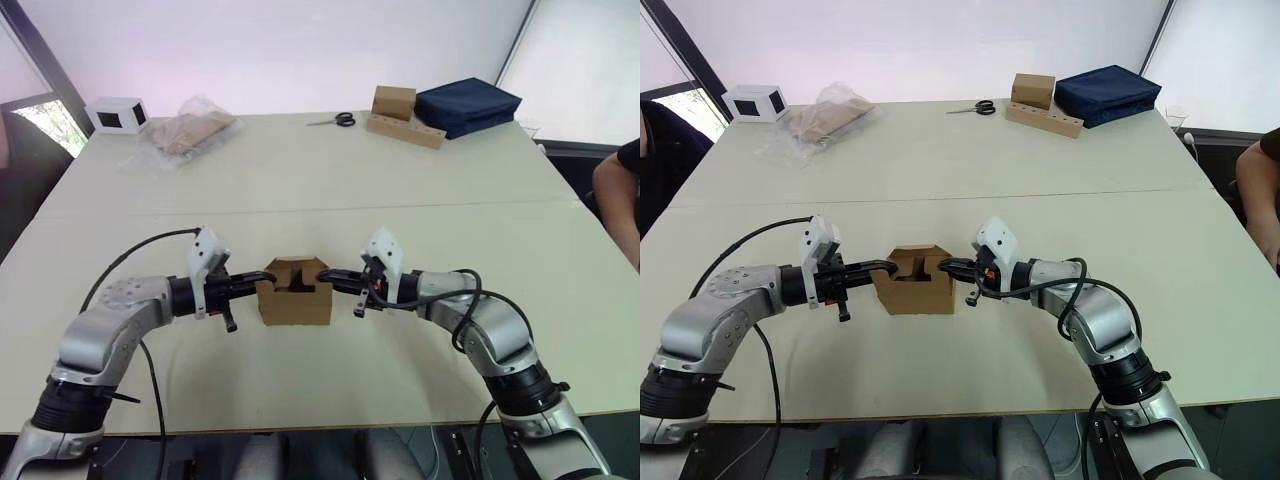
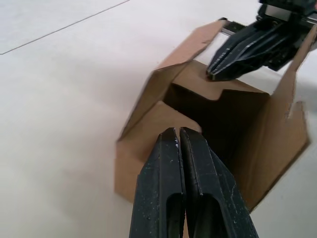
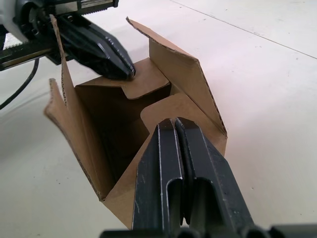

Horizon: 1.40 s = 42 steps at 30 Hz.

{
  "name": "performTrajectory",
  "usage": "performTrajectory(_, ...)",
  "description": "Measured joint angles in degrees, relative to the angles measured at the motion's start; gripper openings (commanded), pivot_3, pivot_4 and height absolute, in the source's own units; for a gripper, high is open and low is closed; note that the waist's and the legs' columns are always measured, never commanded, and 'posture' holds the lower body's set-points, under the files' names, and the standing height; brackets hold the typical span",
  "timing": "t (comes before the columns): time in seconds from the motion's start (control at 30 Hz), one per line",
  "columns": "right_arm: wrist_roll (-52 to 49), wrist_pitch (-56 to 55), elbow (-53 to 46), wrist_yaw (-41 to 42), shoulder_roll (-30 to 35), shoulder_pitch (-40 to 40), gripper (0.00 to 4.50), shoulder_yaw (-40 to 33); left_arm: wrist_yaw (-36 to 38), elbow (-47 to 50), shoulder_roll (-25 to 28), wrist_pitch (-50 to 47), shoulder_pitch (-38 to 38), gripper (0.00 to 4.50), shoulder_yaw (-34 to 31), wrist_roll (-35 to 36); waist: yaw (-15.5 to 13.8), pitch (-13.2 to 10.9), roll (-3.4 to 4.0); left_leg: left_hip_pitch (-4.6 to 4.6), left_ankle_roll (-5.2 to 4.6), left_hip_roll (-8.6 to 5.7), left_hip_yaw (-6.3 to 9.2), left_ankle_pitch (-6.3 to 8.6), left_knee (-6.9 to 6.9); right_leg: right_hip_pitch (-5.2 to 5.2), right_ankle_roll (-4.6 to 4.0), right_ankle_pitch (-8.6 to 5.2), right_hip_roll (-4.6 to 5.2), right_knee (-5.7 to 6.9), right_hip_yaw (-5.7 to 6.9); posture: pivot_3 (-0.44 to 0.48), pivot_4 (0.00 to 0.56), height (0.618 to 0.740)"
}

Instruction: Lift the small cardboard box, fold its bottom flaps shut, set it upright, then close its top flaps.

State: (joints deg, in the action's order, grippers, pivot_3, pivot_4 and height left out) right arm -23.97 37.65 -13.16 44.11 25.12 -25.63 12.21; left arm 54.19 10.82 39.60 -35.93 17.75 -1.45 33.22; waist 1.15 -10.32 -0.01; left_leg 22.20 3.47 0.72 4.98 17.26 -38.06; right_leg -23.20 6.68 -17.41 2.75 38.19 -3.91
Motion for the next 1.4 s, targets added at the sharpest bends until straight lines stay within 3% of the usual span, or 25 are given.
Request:
performTrajectory(0.27, -4.6, 2.9, -0.7, 0.7, 0.1, -0.2, 0.00, -5.2, 3.9, -5.3, 2.8, -2.9, 7.2, 0.11, -3.8, 3.4, 0.1, 0.0, -0.03, 0.13, 0.00, 0.00, 0.01, 0.00, 0.01, -0.14, 0.00, 0.00, 0.00, -0.02, 0.02, 0.000, 0.150, 0.740)
performTrajectory(0.43, -10.1, 5.9, -3.0, -0.9, 0.2, -0.2, 0.00, -11.9, 6.5, -18.0, 2.9, 2.6, 12.1, 0.11, -3.6, -0.8, 0.1, 0.0, -0.03, 0.13, 0.00, 0.00, 0.01, 0.00, 0.03, -0.15, 0.00, 0.00, -0.03, -0.03, 0.03, 0.000, 0.150, 0.740)
performTrajectory(0.6, -15.4, 10.9, -9.9, -1.6, 3.8, 1.5, 0.00, -15.4, 11.0, -34.5, -0.3, 11.0, 18.5, 0.11, 0.2, -7.1, -0.1, -0.1, -0.02, 0.18, 0.00, -0.01, 0.00, 0.00, 0.02, -0.15, 0.00, 0.00, -0.02, -0.06, 0.05, 0.000, 0.150, 0.740)
performTrajectory(0.73, -17.7, 15.8, -20.7, -1.2, 9.3, 4.3, 0.00, -11.1, 14.2, -47.9, -5.1, 18.5, 24.3, 0.11, 3.1, -12.2, -0.1, -0.1, -0.04, 0.18, -0.02, -0.02, 0.03, 0.01, 0.02, -0.15, 0.00, 0.00, -0.04, -0.07, 0.07, 0.000, 0.150, 0.740)
performTrajectory(0.93, -17.9, 17.4, -24.3, -4.9, 8.3, 5.3, 0.00, -5.8, 16.5, -60.8, -11.4, 26.2, 29.4, 0.11, 5.0, -17.1, 0.3, -0.1, -0.07, 0.20, -0.03, -0.02, 0.03, 0.02, 0.01, -0.18, 0.00, 0.00, -0.05, -0.06, 0.06, 0.000, 0.150, 0.740)
performTrajectory(1.4, -11.7, 15.2, -20.4, -7.1, 6.2, 0.6, 0.00, 1.9, 23.6, -64.9, -14.3, 27.4, 31.9, 0.11, 5.2, -20.3, 1.1, -0.1, -0.07, 0.22, -0.03, -0.02, 0.07, 0.01, 0.00, -0.18, 0.00, 0.00, -0.04, -0.05, 0.07, 0.000, 0.150, 0.740)
